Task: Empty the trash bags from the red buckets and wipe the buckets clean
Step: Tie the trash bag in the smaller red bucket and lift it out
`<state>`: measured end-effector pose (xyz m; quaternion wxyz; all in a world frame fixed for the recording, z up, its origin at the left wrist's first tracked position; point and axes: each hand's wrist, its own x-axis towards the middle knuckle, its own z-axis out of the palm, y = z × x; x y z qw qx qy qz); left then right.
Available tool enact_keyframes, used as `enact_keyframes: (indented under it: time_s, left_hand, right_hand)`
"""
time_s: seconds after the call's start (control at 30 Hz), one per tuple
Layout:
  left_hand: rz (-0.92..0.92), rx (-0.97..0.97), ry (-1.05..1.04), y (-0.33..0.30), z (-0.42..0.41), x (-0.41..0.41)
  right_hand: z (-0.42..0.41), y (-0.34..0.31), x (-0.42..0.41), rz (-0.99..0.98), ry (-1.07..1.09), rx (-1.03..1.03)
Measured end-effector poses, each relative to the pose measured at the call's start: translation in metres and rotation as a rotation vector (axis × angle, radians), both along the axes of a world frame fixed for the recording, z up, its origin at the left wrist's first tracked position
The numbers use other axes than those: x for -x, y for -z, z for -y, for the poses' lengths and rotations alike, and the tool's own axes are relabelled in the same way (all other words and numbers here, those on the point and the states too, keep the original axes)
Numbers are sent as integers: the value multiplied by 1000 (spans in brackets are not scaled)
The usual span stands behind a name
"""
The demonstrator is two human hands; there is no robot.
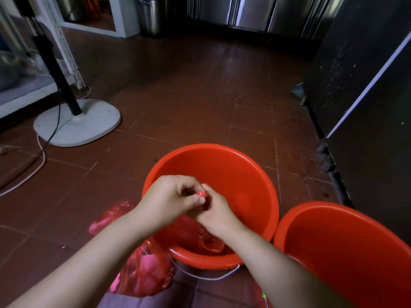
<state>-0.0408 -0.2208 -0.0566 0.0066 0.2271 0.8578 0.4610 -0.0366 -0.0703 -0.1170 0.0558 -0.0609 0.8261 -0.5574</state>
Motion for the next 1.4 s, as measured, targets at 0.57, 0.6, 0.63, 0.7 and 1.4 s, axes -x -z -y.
enact_keyframes:
  time_s: [0.57, 0.6, 0.63, 0.7, 1.4]
  left_hand:
    - [20, -26, -21, 46, -14, 33]
    - [5, -62, -45, 45, -15, 32]
    - [-3, -109, -67, 45, -17, 31]
    - [-19, -180, -60, 43, -17, 28]
    - [807, -324, 137, 54, -43, 26]
  right_hand:
    - [-23, -12, 15, 234, 50, 329]
    - [-24, -14, 17, 245, 56, 382]
    - [-26, -14, 18, 266, 70, 453]
    - [-32, -16, 21, 331, 114, 577]
    - [-61, -8, 13, -615, -105, -728]
